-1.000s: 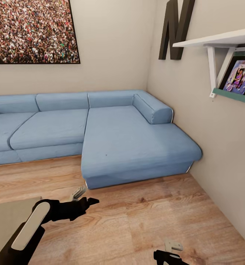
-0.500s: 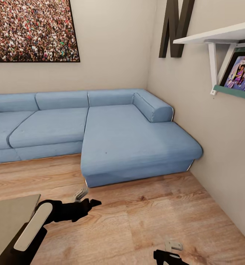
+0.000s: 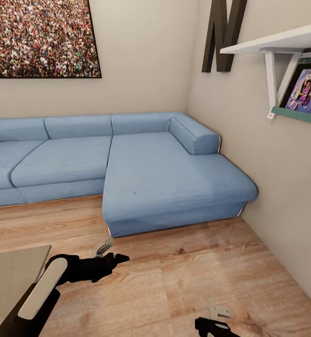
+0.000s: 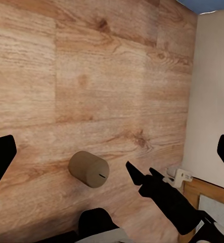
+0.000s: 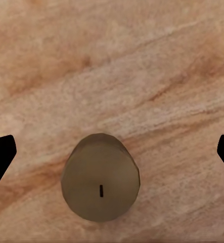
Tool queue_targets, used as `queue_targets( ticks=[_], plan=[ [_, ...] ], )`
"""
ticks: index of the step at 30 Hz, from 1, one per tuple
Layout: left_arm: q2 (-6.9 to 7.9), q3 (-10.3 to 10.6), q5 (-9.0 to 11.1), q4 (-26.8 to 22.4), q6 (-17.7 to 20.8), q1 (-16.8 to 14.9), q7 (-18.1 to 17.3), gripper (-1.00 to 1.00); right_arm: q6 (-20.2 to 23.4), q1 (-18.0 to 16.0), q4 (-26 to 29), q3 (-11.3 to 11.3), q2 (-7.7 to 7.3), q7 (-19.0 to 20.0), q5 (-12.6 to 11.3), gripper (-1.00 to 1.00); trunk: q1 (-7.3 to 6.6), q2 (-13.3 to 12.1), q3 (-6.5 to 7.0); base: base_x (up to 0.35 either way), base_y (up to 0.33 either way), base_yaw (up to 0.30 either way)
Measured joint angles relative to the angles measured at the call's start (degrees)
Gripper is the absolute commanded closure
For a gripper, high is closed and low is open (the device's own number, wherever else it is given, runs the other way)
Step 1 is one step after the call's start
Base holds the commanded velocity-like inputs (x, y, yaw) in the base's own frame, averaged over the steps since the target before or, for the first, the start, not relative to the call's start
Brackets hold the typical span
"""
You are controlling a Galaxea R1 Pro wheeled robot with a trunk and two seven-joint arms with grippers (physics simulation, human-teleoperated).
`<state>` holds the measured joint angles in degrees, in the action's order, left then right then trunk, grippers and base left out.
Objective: Place each of the two pumpkins and all three candles from the living room inside a cabinet in the living room (use any cabinet), then make sure every cabinet is closed, and position the cauldron so it is next to a table in the living room.
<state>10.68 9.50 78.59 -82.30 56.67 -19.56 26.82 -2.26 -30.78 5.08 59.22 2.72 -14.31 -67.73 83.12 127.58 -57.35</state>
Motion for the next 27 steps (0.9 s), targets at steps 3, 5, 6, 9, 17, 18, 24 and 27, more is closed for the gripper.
queue_targets(
  ticks=[3, 5, 6, 9, 17, 18, 24, 27],
  plan=[
    [0.00, 0.0, 0.0, 0.0, 0.0, 0.0, 0.0, -1.00, 0.3, 0.0, 0.0, 0.0, 0.00, -0.1, -0.2, -1.00, 0.00, 0.0, 0.00, 0.000, 0.000, 0.000],
    [0.00, 0.0, 0.0, 0.0, 0.0, 0.0, 0.0, -1.00, 0.4, 0.0, 0.0, -0.1, 0.00, -0.1, -0.4, -1.00, 0.21, 0.4, -0.17, 0.000, 0.000, 0.000],
    [0.00, 0.0, 0.0, 0.0, 0.0, 0.0, 0.0, -1.00, 0.4, 0.0, 0.0, -0.1, 0.00, -0.1, -0.5, -1.00, 0.43, 0.8, -0.35, 0.000, 0.000, 0.000],
    [0.00, 0.0, 0.0, 0.0, 0.0, 0.0, 0.0, -1.00, 1.2, 0.0, -0.3, -0.1, 0.00, -0.2, -0.6, -1.00, 1.09, 2.0, -0.89, 0.000, 0.000, 0.000],
    [-0.05, 0.0, 0.0, 0.0, 0.0, 0.0, 0.0, -1.00, 4.1, 0.0, -0.5, -0.1, 0.02, 0.0, -0.9, -1.00, 2.85, 5.2, -2.33, 0.000, 0.000, 0.000],
    [-0.07, 0.0, 0.0, 0.1, 0.0, 0.0, 0.0, -1.00, 4.1, 0.0, -0.4, -0.1, 0.02, 0.0, -0.9, -1.00, 3.07, 5.6, -2.51, 0.000, 0.000, 0.000],
    [-0.03, 0.1, 0.0, 0.0, -0.1, 0.0, 0.0, -1.00, 4.0, 0.0, -0.1, -0.1, 0.03, 0.1, -0.7, -1.00, 3.30, 6.0, -2.69, 0.000, 0.000, 0.000],
    [-0.02, 0.1, 0.0, 0.1, 0.0, 0.0, 0.0, -1.00, 3.4, 0.0, 0.0, 0.0, 0.07, 0.2, -0.6, -1.00, 3.30, 6.0, -2.69, 0.000, 0.000, 0.000]
  ],
)
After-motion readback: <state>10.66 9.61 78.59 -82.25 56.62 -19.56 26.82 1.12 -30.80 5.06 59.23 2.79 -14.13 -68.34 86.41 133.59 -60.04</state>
